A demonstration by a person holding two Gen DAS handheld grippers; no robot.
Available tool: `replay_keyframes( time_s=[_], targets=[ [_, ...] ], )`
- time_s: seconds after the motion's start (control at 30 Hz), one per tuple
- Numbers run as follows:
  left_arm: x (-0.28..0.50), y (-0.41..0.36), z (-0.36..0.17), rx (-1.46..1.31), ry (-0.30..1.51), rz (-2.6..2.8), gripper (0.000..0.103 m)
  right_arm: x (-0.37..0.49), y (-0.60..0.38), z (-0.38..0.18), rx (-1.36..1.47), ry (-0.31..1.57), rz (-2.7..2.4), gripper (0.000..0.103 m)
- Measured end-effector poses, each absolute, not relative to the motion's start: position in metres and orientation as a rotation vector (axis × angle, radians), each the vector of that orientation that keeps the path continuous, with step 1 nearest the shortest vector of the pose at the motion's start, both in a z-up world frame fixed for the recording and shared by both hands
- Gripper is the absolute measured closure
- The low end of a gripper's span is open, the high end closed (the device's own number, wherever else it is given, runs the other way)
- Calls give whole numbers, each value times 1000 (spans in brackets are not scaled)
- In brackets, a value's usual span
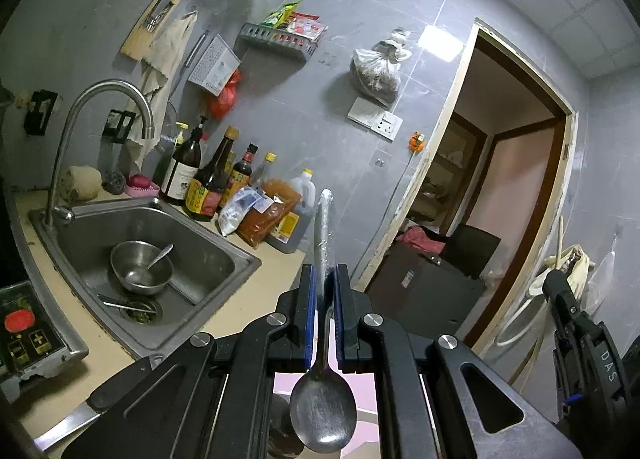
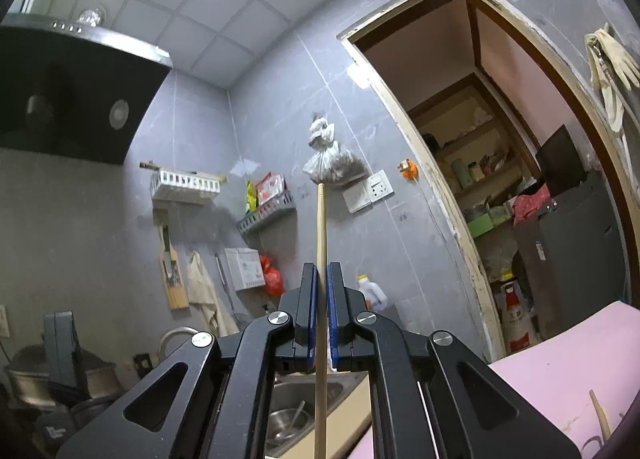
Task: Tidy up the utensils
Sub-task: 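Lift spoon and chopstick and carry both over the white caddy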
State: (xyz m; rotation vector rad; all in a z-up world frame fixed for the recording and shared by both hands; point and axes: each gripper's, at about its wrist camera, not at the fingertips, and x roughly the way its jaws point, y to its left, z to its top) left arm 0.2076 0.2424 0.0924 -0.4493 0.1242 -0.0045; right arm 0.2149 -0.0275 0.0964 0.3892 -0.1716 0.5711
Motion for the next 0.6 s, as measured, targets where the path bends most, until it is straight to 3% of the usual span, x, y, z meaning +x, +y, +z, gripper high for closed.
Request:
replay_keyframes(
  time_s=[0.6],
  targets=[
    [217, 225, 89, -423, 51, -22, 97, 214, -6, 80, 291, -137, 564, 100]
  ],
)
